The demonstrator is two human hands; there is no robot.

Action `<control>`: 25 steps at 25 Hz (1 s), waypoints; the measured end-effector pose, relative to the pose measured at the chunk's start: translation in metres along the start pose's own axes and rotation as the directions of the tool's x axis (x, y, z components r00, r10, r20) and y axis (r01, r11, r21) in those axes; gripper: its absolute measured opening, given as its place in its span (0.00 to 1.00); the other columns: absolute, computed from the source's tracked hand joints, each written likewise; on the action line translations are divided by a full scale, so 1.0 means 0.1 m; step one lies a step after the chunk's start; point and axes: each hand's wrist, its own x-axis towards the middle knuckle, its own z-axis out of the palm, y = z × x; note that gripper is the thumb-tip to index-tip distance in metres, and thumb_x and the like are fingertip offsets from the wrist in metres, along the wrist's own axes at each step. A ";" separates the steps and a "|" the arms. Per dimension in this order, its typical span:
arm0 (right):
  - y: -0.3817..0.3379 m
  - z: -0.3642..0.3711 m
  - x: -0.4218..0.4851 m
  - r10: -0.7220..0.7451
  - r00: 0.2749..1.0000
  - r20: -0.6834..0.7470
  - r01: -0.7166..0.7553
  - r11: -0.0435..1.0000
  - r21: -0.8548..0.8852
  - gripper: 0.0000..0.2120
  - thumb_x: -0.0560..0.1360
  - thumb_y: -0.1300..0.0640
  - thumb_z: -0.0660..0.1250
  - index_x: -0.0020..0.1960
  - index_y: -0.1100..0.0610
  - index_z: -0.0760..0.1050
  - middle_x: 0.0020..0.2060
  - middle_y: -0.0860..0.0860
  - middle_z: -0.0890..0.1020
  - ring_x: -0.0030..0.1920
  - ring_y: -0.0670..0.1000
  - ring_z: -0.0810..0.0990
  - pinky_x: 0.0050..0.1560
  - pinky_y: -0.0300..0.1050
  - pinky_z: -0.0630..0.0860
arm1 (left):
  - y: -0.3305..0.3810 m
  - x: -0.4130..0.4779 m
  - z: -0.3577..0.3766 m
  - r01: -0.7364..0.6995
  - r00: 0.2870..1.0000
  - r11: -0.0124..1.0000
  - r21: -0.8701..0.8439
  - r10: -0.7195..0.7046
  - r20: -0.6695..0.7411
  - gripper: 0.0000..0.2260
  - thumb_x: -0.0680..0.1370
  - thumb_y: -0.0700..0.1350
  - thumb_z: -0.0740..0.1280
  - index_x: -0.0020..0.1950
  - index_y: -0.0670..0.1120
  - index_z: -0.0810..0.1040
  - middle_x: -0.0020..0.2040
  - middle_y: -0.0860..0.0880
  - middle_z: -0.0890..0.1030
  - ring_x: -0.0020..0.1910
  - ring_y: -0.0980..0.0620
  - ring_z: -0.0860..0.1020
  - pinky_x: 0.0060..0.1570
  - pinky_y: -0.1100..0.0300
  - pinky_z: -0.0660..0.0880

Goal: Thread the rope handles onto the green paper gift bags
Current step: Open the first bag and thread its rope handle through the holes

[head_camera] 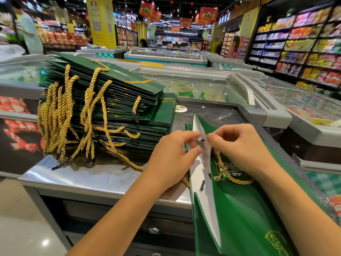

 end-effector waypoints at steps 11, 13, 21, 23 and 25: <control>0.00 0.02 0.03 -0.020 0.998 0.067 0.021 1.000 -0.012 0.04 0.71 0.55 0.72 0.39 0.53 0.84 0.34 0.56 0.83 0.33 0.50 0.76 0.38 0.48 0.74 | 0.08 0.03 0.03 0.013 0.999 1.000 -0.009 -0.013 -0.042 0.02 0.81 0.47 0.67 0.49 0.53 0.77 0.40 0.52 0.77 0.39 0.53 0.77 0.44 0.46 0.78; -0.01 0.01 0.02 -0.011 0.998 0.058 0.012 1.000 -0.004 0.04 0.72 0.57 0.72 0.40 0.53 0.84 0.35 0.54 0.84 0.33 0.51 0.77 0.39 0.48 0.75 | 0.10 0.01 0.02 0.009 0.998 1.000 -0.001 -0.009 -0.059 0.03 0.81 0.45 0.66 0.48 0.51 0.76 0.40 0.52 0.78 0.40 0.51 0.77 0.44 0.45 0.77; 0.03 -0.08 0.04 0.037 0.999 0.026 -0.039 0.998 0.050 0.05 0.75 0.61 0.71 0.42 0.54 0.83 0.30 0.46 0.80 0.31 0.46 0.75 0.35 0.37 0.73 | 0.15 -0.13 -0.10 0.168 0.968 0.907 -0.385 -0.225 -0.107 0.09 0.81 0.50 0.56 0.45 0.47 0.70 0.44 0.43 0.82 0.45 0.44 0.82 0.47 0.38 0.80; 0.04 -0.07 0.05 0.039 0.999 0.028 -0.040 0.998 0.051 0.05 0.75 0.60 0.71 0.41 0.54 0.83 0.30 0.45 0.80 0.31 0.46 0.74 0.35 0.36 0.72 | 0.14 -0.13 -0.11 0.241 0.954 0.843 -0.480 -0.298 -0.046 0.09 0.82 0.49 0.60 0.44 0.48 0.72 0.47 0.45 0.83 0.49 0.53 0.84 0.51 0.43 0.82; 0.05 -0.05 0.06 0.041 0.998 0.037 -0.042 0.999 0.033 0.04 0.75 0.58 0.72 0.42 0.53 0.83 0.32 0.47 0.82 0.32 0.47 0.75 0.36 0.39 0.73 | 0.10 -0.13 -0.11 0.300 0.939 0.811 -0.503 -0.343 0.007 0.07 0.80 0.49 0.66 0.43 0.51 0.77 0.48 0.47 0.84 0.48 0.55 0.85 0.54 0.45 0.82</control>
